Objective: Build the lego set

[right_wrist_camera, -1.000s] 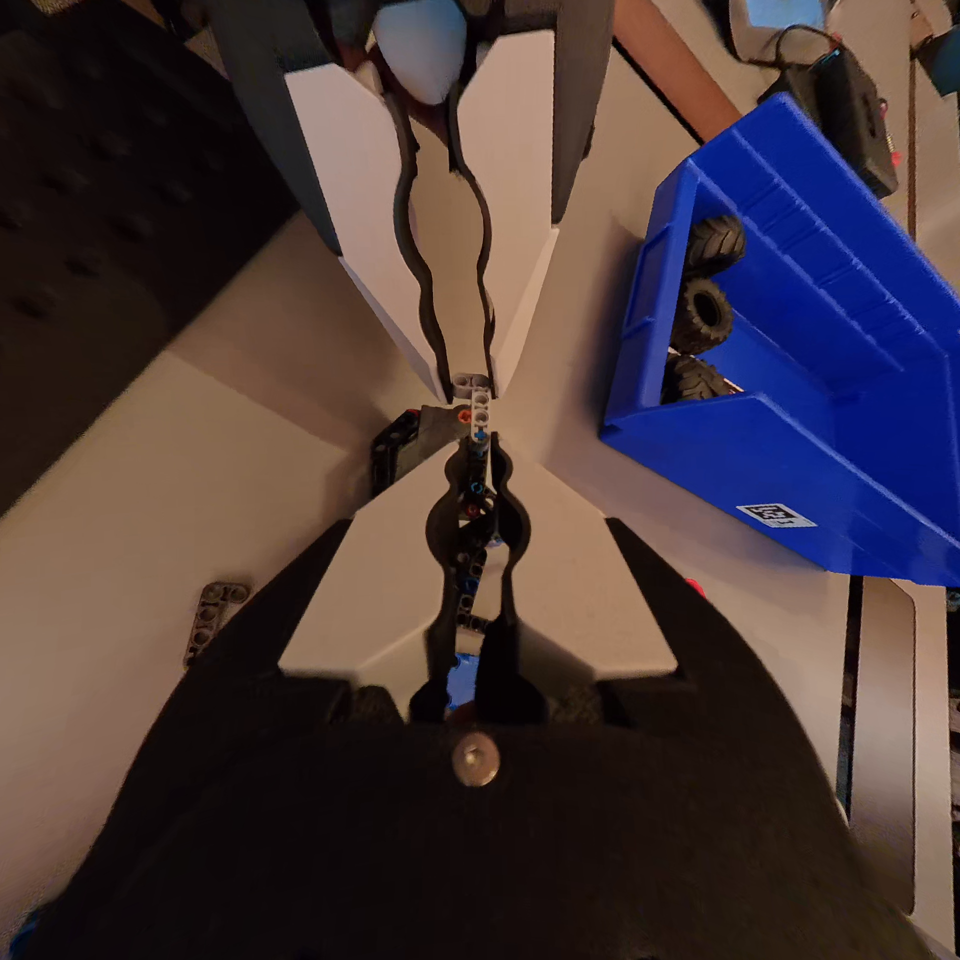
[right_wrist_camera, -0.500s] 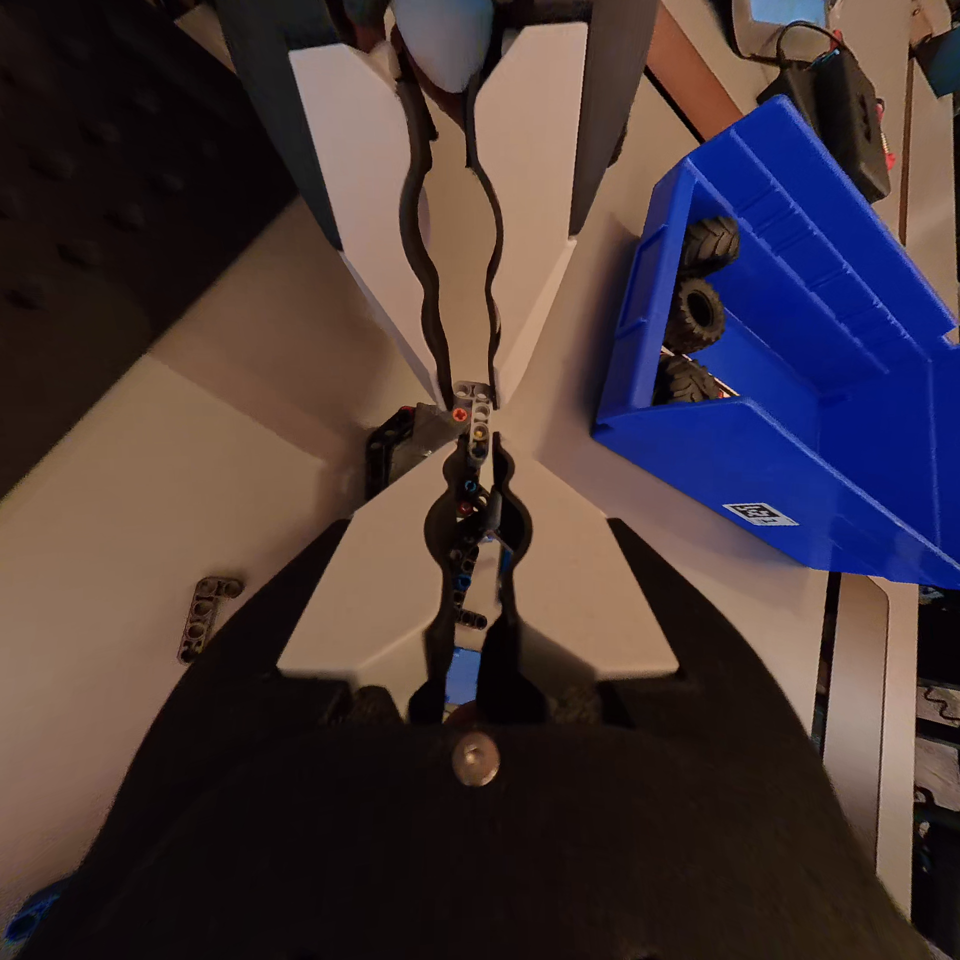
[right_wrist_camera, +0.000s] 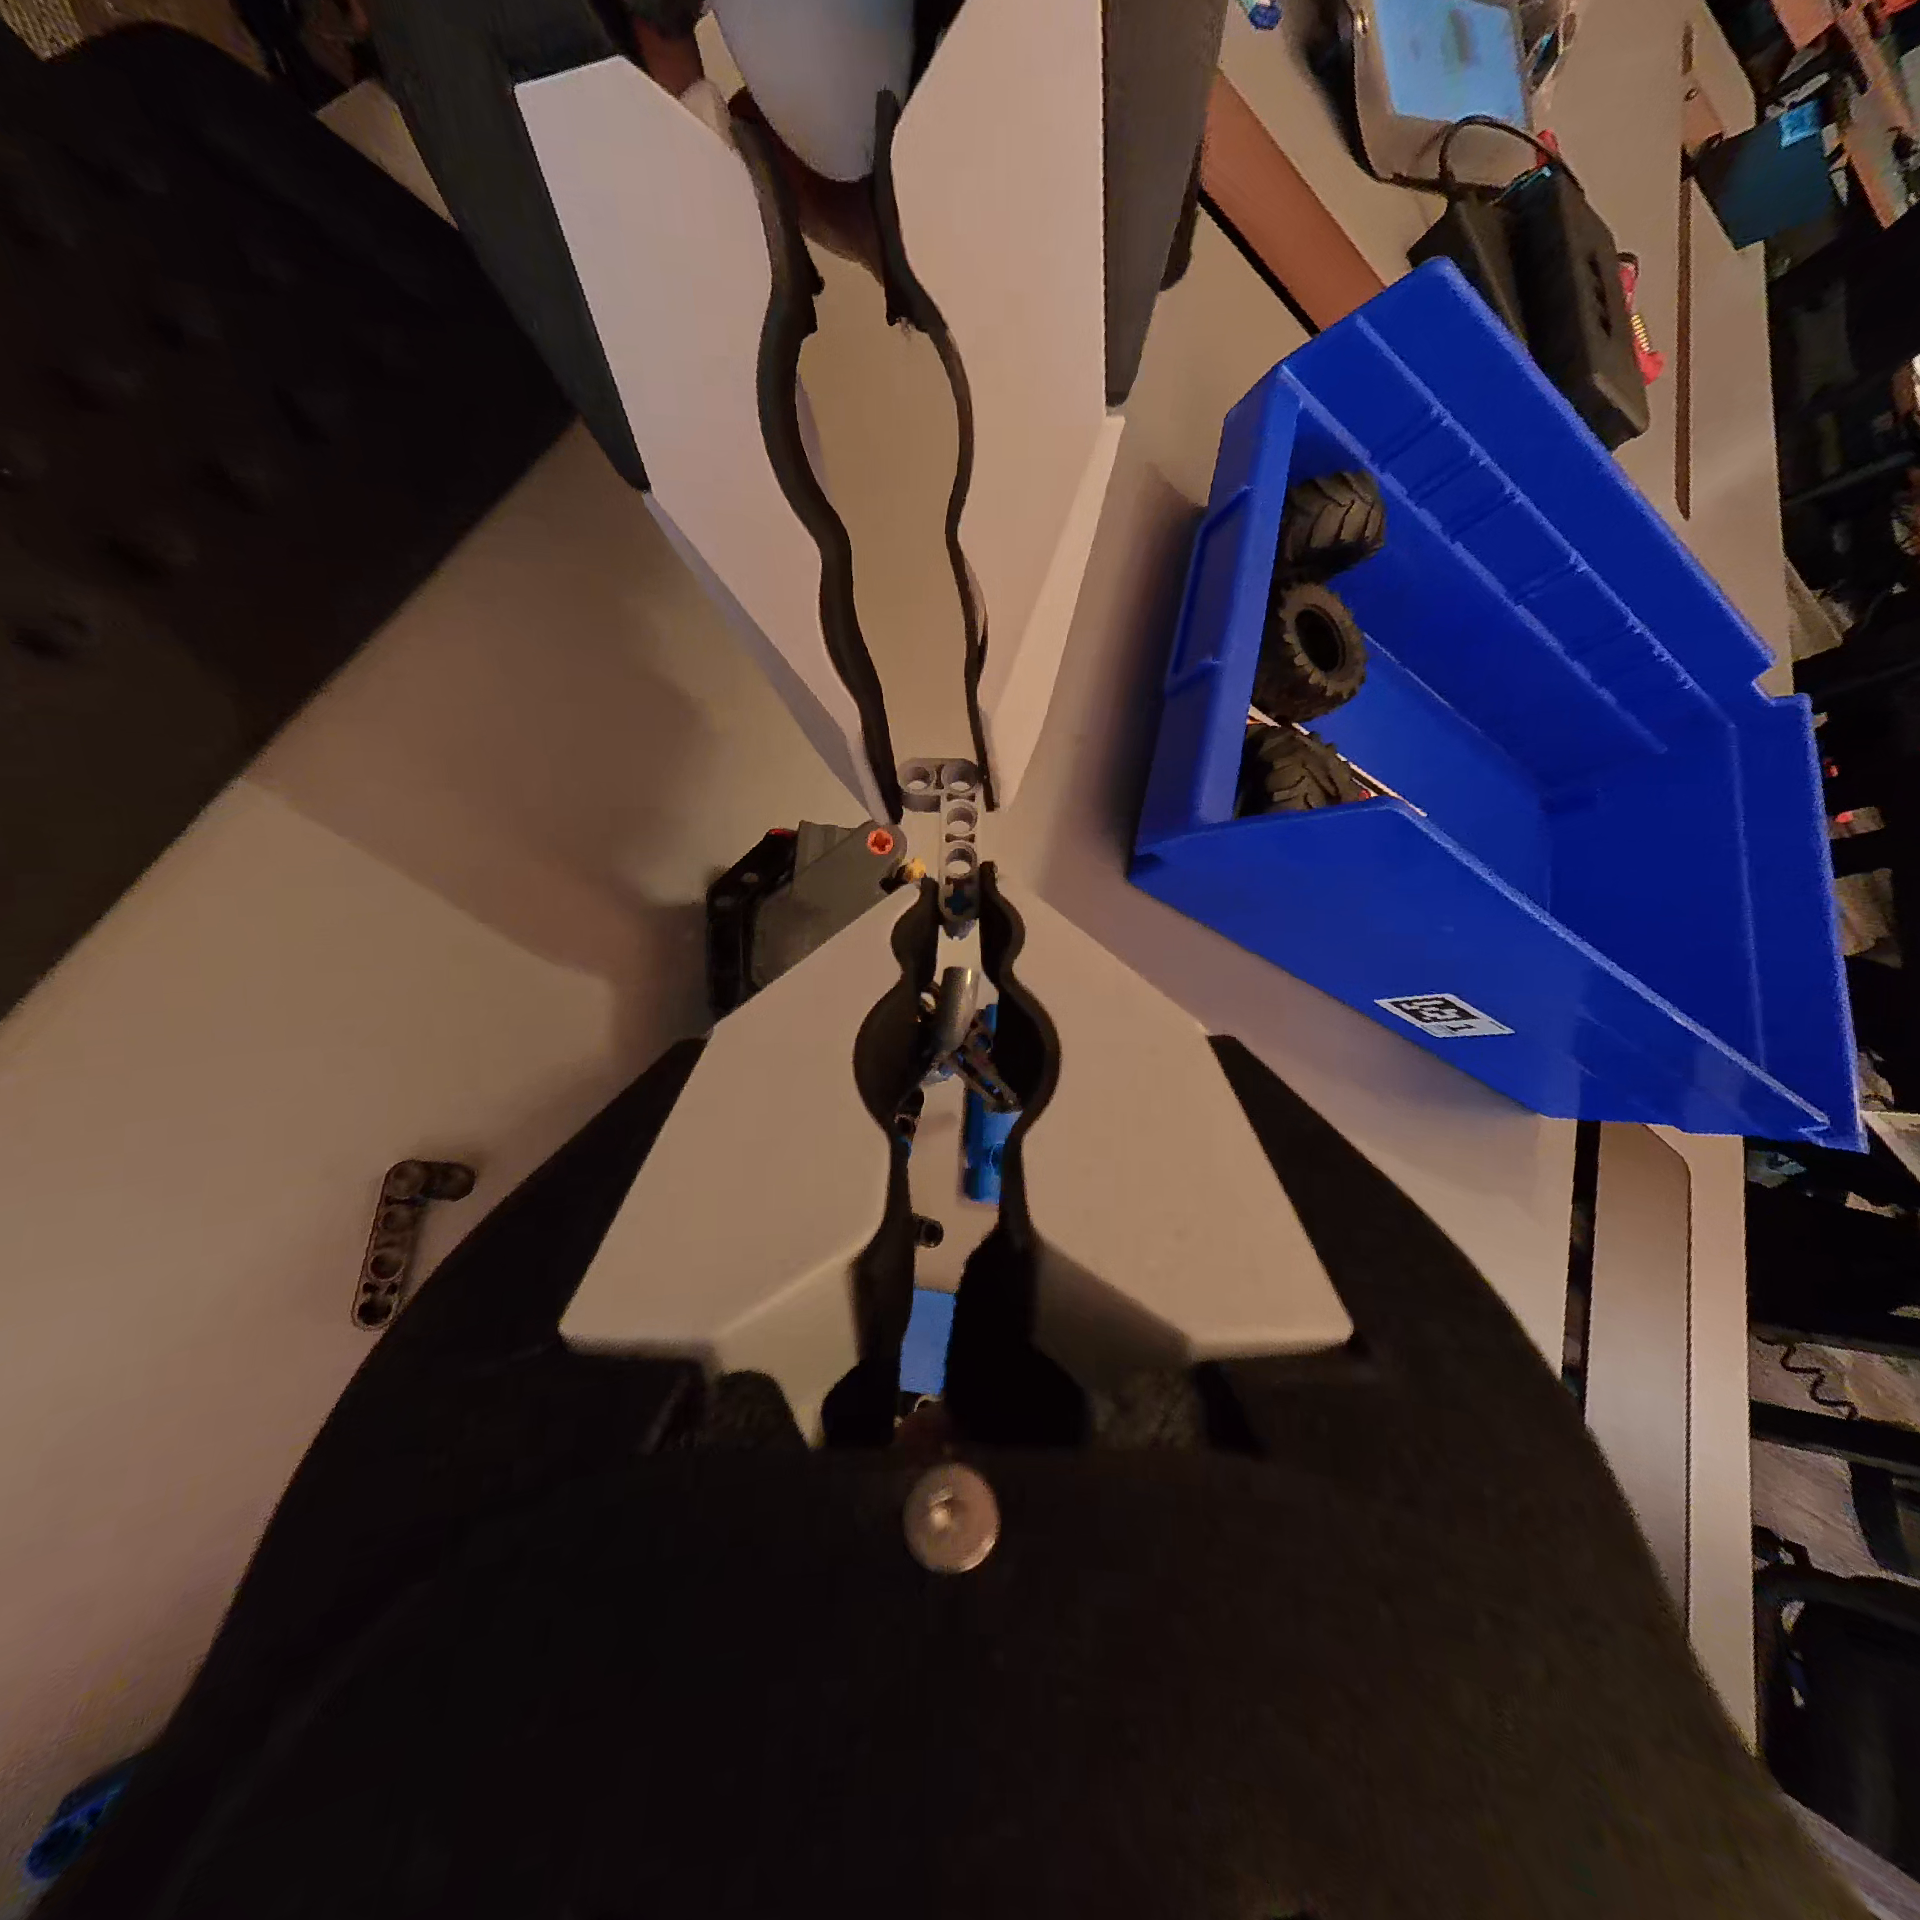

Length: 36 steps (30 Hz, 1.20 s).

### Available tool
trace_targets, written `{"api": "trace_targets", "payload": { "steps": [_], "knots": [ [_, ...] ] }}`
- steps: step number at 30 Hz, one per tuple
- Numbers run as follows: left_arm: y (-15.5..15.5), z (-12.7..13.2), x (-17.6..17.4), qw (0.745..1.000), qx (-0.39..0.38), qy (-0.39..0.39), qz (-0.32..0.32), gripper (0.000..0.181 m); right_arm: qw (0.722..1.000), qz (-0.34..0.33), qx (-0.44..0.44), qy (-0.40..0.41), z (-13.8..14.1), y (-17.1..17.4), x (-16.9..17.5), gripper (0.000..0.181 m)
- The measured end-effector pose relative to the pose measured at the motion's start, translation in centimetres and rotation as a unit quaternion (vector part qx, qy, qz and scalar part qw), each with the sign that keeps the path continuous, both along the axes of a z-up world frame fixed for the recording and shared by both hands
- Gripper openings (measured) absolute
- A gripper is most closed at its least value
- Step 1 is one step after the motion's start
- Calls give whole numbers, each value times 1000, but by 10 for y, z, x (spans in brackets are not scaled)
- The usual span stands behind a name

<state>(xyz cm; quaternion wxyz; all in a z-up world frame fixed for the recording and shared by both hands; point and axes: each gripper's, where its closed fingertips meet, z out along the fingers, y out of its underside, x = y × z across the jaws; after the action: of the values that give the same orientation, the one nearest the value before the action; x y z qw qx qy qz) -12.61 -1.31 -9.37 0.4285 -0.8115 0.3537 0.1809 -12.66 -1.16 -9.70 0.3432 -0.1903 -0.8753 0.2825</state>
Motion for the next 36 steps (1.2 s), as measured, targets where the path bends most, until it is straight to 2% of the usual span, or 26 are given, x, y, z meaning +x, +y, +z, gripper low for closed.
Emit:
{"api": "trace_targets", "payload": {
  "steps": [9, 14, 21, 28, 32, 36],
  "knots": [
    [-5, -3, -9, 998, 20, -51, 19, 26, 999, 1, -37, -2, 2, 3, -2, 6],
    [-4, -11, -11, 996, 23, -78, 23, 27, 998, -3, -56, -8, -3, 6, -6, 6],
    [-7, -31, -13, 989, -24, -146, 5, 51, 998, 3, -58, -19, -11, 5, -4, 5],
    [-5, -38, -6, 978, -49, -204, -23, 47, 998, 10, -53, -27, -19, -2, -4, 6],
    [-3, -46, 0, 971, -72, -225, -34, 50, 998, 5, -47, -32, -25, 2, -3, 6],
    [-1, -51, 7, 965, -74, -247, -46, 45, 997, 0, -64, -37, -25, 7, -3, 6]
  ]
}}
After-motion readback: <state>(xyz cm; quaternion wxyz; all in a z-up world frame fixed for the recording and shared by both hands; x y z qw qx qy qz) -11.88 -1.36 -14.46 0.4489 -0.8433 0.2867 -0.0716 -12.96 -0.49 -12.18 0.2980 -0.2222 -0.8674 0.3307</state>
